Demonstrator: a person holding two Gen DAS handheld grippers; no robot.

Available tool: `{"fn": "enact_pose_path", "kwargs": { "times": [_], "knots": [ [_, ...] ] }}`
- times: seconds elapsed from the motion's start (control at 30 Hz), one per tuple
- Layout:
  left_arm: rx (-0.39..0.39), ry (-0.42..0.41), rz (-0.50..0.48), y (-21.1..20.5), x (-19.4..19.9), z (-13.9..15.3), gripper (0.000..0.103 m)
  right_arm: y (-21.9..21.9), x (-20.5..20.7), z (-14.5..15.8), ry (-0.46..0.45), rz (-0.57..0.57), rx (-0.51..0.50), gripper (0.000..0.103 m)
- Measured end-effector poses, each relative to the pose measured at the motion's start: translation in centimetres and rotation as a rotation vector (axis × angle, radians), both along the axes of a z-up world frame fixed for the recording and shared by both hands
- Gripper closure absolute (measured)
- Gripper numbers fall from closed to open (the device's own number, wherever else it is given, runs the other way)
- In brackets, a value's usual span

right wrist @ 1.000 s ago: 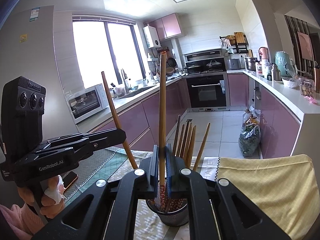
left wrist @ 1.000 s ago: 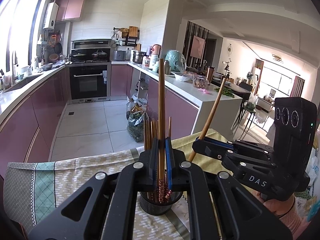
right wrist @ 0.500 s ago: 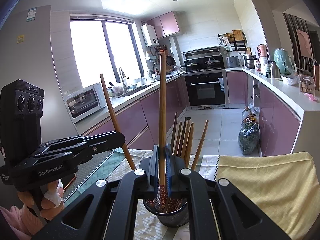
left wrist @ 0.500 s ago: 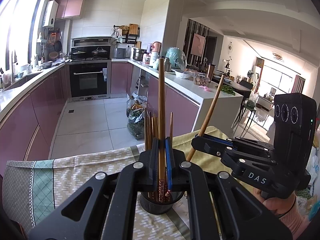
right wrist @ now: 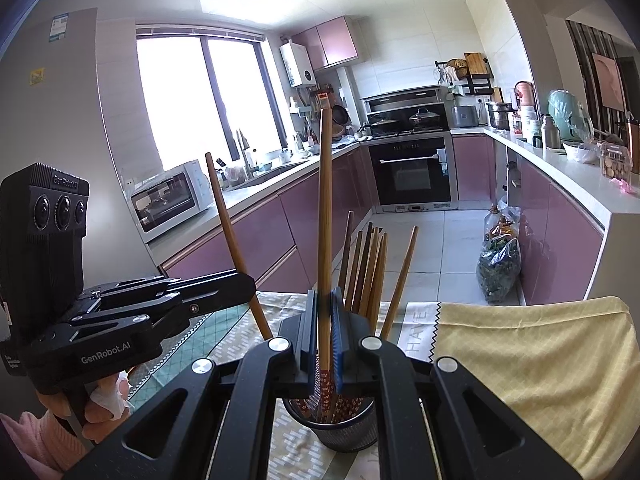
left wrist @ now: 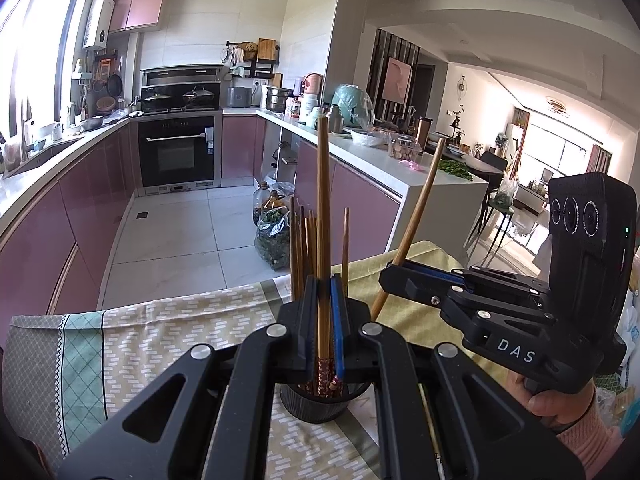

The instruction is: Organize utensils

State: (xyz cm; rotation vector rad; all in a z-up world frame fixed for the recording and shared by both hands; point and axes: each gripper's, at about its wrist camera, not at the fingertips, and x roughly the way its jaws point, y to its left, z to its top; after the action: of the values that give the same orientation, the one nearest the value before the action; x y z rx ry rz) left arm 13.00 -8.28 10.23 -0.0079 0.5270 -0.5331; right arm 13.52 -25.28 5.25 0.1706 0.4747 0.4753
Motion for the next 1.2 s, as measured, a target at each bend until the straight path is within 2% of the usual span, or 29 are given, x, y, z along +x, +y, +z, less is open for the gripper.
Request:
{"fn": "enact_pose_path", "kwargs": {
  "times": [1.2],
  "knots": [
    [0.031, 0.061, 0.000, 0.4, 1.2, -2.6, 0.096, 0.2, 0.8, -1.5, 0.053, 0.013, 0.000, 0.097]
  ]
}}
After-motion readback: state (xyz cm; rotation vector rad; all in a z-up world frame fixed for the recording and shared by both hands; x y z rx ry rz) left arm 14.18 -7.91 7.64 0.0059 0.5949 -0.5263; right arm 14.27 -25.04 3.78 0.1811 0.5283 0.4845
